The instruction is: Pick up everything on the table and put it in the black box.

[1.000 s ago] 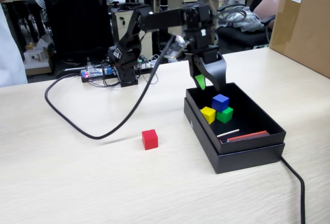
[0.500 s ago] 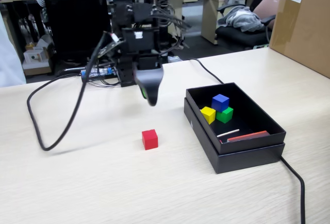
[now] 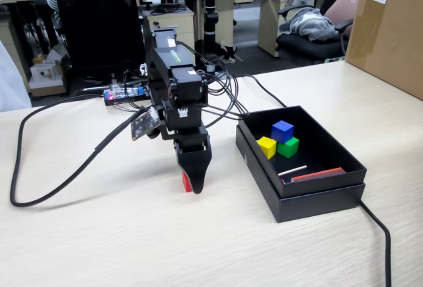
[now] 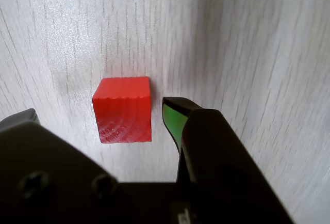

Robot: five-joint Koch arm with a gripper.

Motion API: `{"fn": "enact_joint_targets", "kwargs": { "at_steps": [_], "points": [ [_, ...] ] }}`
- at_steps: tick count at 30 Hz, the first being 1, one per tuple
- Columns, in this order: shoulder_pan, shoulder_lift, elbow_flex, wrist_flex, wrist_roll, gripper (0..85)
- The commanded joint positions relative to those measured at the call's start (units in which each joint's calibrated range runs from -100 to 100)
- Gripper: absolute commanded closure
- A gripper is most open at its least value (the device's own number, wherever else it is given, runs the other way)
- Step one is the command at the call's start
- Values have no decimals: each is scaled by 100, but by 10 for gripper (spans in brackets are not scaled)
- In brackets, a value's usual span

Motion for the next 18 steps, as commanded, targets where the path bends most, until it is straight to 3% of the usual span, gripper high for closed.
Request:
{"fn": "enact_joint_targets", "kwargs": {
  "at_steps": [1, 4, 8, 13, 18],
  "points": [
    [0, 24, 446, -146, 5, 391],
    [-5, 128, 473, -146, 20, 497],
    [-20, 151, 537, -120, 24, 753],
    [0, -526, 391, -111, 34, 753],
    [361, -2775, 147, -120, 39, 754]
  ]
}}
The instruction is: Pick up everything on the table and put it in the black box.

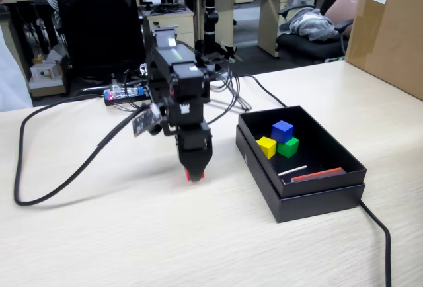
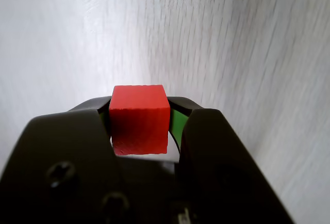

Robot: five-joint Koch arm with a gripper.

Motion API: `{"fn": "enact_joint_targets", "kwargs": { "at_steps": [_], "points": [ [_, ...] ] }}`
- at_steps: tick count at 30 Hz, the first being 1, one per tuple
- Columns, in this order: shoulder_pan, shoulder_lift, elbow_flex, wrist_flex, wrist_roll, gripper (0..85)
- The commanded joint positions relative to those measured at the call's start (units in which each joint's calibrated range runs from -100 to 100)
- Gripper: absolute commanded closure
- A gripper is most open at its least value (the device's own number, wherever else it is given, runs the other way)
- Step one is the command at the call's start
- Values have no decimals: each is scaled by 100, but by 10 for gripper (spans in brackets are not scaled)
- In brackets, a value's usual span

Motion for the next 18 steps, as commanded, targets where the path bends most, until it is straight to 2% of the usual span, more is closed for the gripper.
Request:
{"fn": "enact_joint_targets", "kwargs": {
  "at_steps": [1, 5, 9, 13, 18],
  "points": [
    [357, -2068, 219, -120, 24, 754],
    [1045, -2757, 437, -120, 166, 753],
    [1441, -2504, 410, -120, 396, 753],
    [1612, -1862, 437, -137, 542, 753],
    [1592, -1127, 410, -137, 611, 751]
  ]
}}
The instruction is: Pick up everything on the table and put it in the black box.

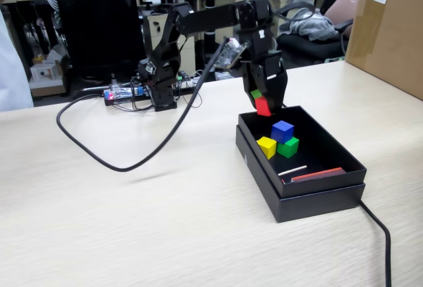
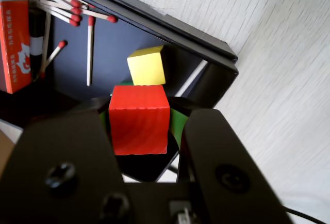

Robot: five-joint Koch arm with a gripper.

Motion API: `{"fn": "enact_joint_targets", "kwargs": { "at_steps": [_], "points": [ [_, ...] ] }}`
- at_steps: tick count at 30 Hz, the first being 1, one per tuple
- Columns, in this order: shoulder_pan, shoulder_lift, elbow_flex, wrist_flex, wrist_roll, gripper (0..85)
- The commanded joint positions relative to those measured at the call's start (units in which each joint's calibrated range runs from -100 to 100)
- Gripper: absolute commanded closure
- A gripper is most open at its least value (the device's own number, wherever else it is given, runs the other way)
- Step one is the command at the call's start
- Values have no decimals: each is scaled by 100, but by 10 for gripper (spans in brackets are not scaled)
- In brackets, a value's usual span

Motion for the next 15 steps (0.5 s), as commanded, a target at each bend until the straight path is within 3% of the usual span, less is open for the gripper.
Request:
{"fn": "enact_joint_targets", "kwargs": {
  "at_steps": [1, 15],
  "points": [
    [-34, 118, 428, -129, 24, 751],
    [-98, 1093, 419, -146, 147, 739]
  ]
}}
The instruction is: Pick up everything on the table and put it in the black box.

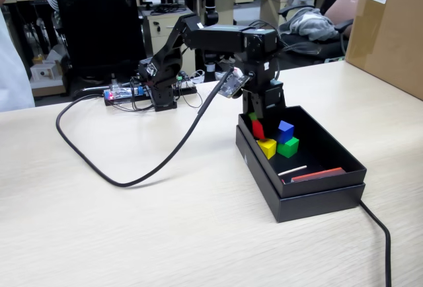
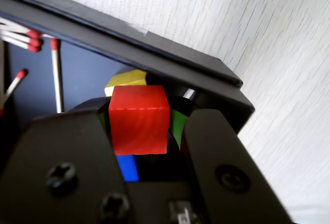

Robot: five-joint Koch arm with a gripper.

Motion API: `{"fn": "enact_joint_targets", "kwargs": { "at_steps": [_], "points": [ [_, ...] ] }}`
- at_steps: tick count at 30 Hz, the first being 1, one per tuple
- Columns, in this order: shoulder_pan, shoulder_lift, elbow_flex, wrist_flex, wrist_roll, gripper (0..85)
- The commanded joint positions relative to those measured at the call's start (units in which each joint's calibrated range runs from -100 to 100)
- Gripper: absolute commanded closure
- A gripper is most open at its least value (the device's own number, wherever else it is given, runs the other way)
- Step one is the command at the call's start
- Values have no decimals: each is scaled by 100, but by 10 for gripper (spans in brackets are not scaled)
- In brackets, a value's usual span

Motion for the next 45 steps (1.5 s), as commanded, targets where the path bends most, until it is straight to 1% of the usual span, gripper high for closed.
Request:
{"fn": "enact_joint_targets", "kwargs": {
  "at_steps": [1, 4, 5, 7, 11, 14, 16, 18, 19, 21, 22, 26, 28, 32, 35, 38, 40, 43, 45],
  "points": [
    [-20, 22, 428, -155, 78, 701],
    [-5, 136, 428, -146, 103, 614],
    [5, 102, 419, -146, 190, 569],
    [29, -105, 419, -146, 259, 520],
    [39, -793, 410, -146, 308, 459],
    [20, -1608, 301, -138, 303, 451],
    [-29, -2675, 11, -138, 298, 435],
    [-83, -3409, -207, -138, 278, 390],
    [-181, -4121, -469, -138, 210, 376],
    [-313, -4889, -832, -138, 166, 376],
    [-503, -5578, -1231, -51, 73, 375],
    [-913, -6874, -2283, 467, -39, 368],
    [-1114, -7540, -3026, 674, -93, 350],
    [-1397, -9043, -5238, 1841, -269, 338],
    [-1519, -10236, -7088, 3007, -376, 338],
    [-1519, -10845, -7895, 3318, -371, 338],
    [-1514, -11361, -8693, 3862, -376, 334],
    [-1534, -11636, -9363, 4260, -435, 333],
    [-1553, -11682, -9808, 4450, -435, 309]
  ]
}}
